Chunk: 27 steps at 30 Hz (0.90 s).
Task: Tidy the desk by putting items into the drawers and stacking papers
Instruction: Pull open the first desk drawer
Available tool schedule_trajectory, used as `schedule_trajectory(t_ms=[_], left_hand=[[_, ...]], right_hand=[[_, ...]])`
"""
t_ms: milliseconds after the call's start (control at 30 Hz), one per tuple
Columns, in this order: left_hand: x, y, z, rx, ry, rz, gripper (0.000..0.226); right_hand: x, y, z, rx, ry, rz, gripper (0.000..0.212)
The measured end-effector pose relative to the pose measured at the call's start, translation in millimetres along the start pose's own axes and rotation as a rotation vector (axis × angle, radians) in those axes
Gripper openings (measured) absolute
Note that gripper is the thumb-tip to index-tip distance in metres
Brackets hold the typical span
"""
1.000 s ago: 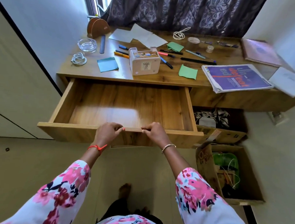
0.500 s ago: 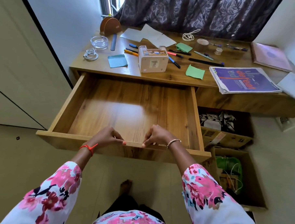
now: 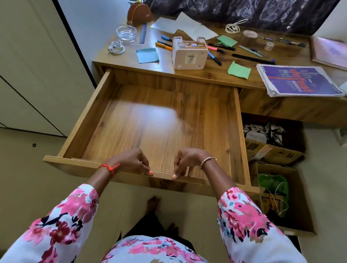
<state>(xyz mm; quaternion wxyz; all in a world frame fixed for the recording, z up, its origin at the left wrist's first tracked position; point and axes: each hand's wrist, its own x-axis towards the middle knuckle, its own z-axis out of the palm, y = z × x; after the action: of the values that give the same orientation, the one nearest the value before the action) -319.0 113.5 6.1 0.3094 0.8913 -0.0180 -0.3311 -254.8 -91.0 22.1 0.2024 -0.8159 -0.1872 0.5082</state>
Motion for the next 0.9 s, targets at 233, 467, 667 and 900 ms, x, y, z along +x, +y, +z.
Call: schedule_trajectory(t_ms=[233,467,667,900], left_hand=[[-4,6,-5,0.053,0.03,-0.007,0.022],[-3,3,-5,0.088,0.023,0.033,0.022],[2,6,-8,0.102,-0.062,0.111,0.023],[9,20,-8,0.078,0.225,0.236,0.041]], right_hand=[[0,-14,1,-0.028,0.014,0.032,0.011],[-4,-9,5,0.01,0.073,0.069,0.01],[-7,-15,10,-0.002,0.105,0.096,0.015],[-15,-18,16,-0.072,0.213,0.019,0.015]])
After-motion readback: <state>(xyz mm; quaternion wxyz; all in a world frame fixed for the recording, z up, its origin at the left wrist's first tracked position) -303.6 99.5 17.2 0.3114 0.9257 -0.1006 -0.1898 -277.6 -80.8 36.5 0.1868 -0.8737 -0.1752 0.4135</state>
